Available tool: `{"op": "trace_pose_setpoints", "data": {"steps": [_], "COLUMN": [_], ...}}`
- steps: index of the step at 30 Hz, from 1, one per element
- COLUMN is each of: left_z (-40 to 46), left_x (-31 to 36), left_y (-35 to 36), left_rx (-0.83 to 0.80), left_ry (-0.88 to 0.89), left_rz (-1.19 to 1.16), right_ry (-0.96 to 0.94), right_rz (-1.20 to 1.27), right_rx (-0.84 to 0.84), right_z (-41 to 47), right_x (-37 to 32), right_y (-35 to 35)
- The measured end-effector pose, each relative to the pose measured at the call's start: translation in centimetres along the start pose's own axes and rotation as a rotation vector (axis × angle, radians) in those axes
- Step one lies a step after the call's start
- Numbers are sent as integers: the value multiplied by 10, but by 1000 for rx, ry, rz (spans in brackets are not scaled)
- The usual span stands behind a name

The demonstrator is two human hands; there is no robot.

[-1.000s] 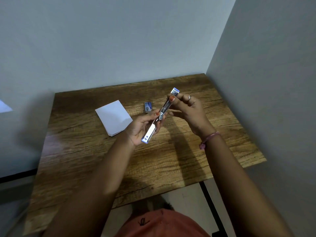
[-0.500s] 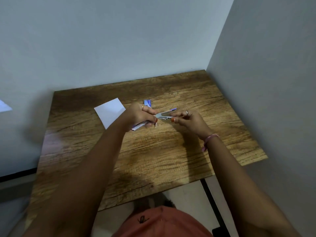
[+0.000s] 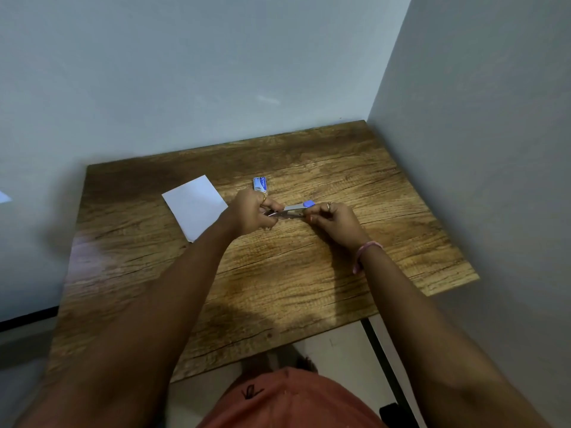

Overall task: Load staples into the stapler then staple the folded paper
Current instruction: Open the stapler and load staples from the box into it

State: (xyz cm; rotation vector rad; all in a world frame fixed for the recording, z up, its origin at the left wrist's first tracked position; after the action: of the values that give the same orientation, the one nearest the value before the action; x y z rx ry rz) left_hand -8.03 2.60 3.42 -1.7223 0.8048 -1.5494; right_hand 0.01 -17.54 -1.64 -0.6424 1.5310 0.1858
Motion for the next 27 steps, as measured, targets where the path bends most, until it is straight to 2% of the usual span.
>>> {"op": "trace_pose_setpoints", "data": {"steps": [7,12,15,18,23,27], "left_z": [0,-5,-8,-9,-8,-4], "left_x": [-4,-6,-6,-7,-7,-11], "left_y": [3,11,13,11,2,-10], "left_rx": [21,-64,-161,-296,-485,-558], "left_ry": [-133,-332,-388,-400,-462,-432], "left_rz": [-202,-788,-993,-1102,-1232,-1130], "right_ry": [6,26,114,207,238,293], "right_rz": [111,371,600,810,661,685], "right_rx": [19,36,13,32,-80,-139], "right_z": [2,-4,-6,-4,3,8], "right_x": [-6,-15,-22,-33,-42,-46], "right_y": [-2,-7,-6,-5,-6,-10]}}
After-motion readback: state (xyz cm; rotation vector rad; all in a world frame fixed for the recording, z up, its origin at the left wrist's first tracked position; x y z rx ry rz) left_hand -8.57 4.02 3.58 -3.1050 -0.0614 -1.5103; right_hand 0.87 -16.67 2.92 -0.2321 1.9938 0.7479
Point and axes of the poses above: each hand's wrist, its own z-axis towards the middle knuckle, its own y-axis out of the palm, x = y × z, the point moved 1 cm from there along z, towards the middle knuckle, and after that the axes turned 11 degrees about z, right-handed, at the moved point
